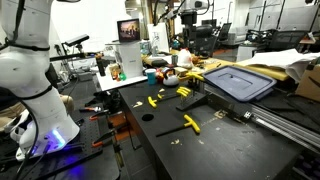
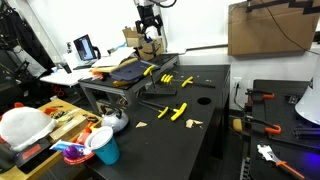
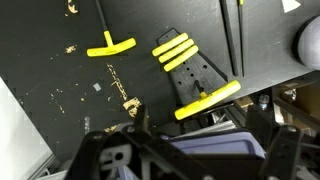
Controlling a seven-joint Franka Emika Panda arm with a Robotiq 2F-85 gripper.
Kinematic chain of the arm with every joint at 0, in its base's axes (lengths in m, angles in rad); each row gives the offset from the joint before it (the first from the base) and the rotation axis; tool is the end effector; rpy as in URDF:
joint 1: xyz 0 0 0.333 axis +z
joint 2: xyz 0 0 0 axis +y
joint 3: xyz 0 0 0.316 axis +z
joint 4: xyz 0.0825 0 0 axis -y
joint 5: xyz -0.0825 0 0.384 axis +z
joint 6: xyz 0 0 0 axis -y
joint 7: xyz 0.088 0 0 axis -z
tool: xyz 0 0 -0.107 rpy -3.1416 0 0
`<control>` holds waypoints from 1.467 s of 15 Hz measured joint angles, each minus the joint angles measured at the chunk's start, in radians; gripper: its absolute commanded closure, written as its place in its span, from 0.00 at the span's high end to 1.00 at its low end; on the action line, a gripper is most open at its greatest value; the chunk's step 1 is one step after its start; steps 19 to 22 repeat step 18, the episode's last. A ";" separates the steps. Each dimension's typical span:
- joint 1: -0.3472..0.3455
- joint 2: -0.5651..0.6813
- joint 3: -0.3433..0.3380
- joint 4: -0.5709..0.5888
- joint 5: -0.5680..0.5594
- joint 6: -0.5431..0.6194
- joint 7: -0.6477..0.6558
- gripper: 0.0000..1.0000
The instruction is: Pick up the yellow object and put it on the table
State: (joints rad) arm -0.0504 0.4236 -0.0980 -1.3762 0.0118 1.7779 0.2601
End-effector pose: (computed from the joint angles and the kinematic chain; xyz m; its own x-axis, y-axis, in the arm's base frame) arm 0.6774 -0.0886 0.4725 0.9198 -0.3922 -0.0119 -0.3916 -0.9195 0.0329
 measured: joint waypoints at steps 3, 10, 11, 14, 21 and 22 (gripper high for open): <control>0.003 -0.021 0.004 -0.006 -0.006 0.000 -0.030 1.00; 0.006 -0.071 0.010 -0.031 -0.025 0.004 -0.119 1.00; 0.006 -0.079 0.010 -0.038 -0.031 0.006 -0.127 1.00; 0.007 -0.101 0.010 -0.059 -0.039 0.012 -0.143 1.00; 0.006 -0.105 0.010 -0.064 -0.039 0.003 -0.135 1.00; 0.006 -0.105 0.010 -0.064 -0.039 0.003 -0.135 1.00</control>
